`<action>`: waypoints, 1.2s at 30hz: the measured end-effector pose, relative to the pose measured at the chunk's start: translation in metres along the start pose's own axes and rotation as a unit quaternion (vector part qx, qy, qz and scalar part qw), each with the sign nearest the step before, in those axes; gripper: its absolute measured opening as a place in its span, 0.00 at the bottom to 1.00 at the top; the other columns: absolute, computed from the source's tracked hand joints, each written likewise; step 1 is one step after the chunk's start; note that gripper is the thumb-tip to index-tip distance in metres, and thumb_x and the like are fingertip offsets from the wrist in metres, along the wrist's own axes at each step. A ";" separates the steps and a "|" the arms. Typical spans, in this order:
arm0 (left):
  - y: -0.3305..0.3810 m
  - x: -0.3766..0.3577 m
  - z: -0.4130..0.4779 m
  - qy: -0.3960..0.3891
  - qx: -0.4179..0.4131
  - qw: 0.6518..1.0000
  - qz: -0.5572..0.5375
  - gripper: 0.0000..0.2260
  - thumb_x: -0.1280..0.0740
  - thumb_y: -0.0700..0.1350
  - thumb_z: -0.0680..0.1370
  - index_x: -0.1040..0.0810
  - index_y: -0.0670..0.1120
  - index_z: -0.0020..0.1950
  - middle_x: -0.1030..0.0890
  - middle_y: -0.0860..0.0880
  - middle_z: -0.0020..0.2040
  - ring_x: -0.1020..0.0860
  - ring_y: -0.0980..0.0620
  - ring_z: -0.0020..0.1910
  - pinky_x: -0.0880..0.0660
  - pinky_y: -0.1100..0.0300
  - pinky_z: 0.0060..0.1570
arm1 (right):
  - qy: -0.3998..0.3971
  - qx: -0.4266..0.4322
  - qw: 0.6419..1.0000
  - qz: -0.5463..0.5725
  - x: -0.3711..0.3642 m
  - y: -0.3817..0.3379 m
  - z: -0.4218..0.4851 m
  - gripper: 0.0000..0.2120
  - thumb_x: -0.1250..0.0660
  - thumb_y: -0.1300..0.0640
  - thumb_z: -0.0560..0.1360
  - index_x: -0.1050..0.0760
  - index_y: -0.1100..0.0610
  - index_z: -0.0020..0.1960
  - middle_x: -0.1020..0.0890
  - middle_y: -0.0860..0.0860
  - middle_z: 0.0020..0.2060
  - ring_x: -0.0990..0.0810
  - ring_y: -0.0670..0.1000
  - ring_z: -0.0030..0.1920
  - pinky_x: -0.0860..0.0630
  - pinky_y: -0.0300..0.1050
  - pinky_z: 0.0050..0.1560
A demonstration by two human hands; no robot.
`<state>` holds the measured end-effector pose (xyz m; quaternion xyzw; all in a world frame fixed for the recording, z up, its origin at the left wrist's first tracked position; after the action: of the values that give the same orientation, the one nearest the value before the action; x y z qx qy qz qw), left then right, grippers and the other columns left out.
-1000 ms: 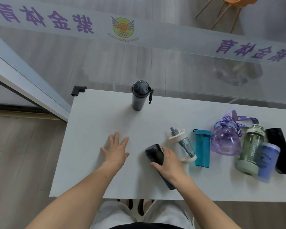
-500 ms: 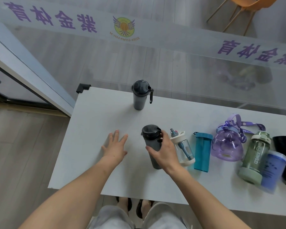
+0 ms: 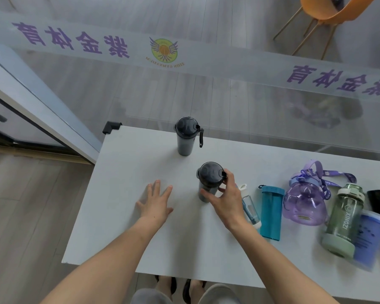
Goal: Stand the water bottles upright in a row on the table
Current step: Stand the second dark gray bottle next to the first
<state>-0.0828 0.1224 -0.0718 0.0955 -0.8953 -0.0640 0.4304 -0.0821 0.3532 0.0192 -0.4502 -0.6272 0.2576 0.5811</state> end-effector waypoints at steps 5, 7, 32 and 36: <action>0.013 -0.001 0.009 -0.003 0.016 1.000 -0.013 0.35 0.32 0.57 0.78 0.51 0.64 0.78 0.64 0.51 0.81 0.66 0.43 0.79 0.42 0.23 0.64 | 0.007 0.015 0.999 0.046 0.004 0.000 0.026 0.38 0.18 0.61 0.67 0.35 0.40 0.66 0.22 0.38 0.57 0.22 0.37 0.58 0.22 0.48 0.65; 0.017 -0.003 0.010 0.006 0.028 0.999 -0.014 0.35 0.33 0.60 0.78 0.51 0.65 0.78 0.64 0.50 0.81 0.66 0.42 0.78 0.42 0.22 0.64 | 0.014 0.018 0.998 0.055 0.007 0.000 0.038 0.37 0.18 0.63 0.67 0.34 0.44 0.67 0.22 0.41 0.57 0.22 0.37 0.59 0.21 0.43 0.63; 0.060 -0.002 0.026 -0.004 -0.022 0.999 0.040 0.36 0.34 0.57 0.80 0.54 0.65 0.79 0.67 0.51 0.80 0.67 0.44 0.79 0.43 0.25 0.67 | 0.032 0.020 0.994 0.099 0.022 -0.001 0.132 0.34 0.21 0.66 0.70 0.32 0.51 0.69 0.22 0.41 0.56 0.22 0.38 0.58 0.23 0.40 0.64; 0.060 -0.002 0.026 -0.003 -0.024 0.999 0.037 0.36 0.34 0.57 0.80 0.54 0.65 0.79 0.67 0.51 0.80 0.68 0.44 0.78 0.43 0.25 0.67 | 0.033 0.029 0.994 0.101 0.021 -0.002 0.133 0.34 0.21 0.65 0.70 0.32 0.52 0.70 0.22 0.43 0.57 0.23 0.46 0.60 0.23 0.42 0.65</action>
<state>-0.1091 0.1818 -0.0779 0.0518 -0.8978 -0.0701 0.4317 -0.2088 0.3971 0.0060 -0.5026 -0.5510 0.3184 0.5852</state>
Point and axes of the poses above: each hand's wrist, its own z-axis towards the middle knuckle, its own x-axis out of the back of the hand, y = z × x, the point moved 5 cm from there along z, towards the middle knuckle
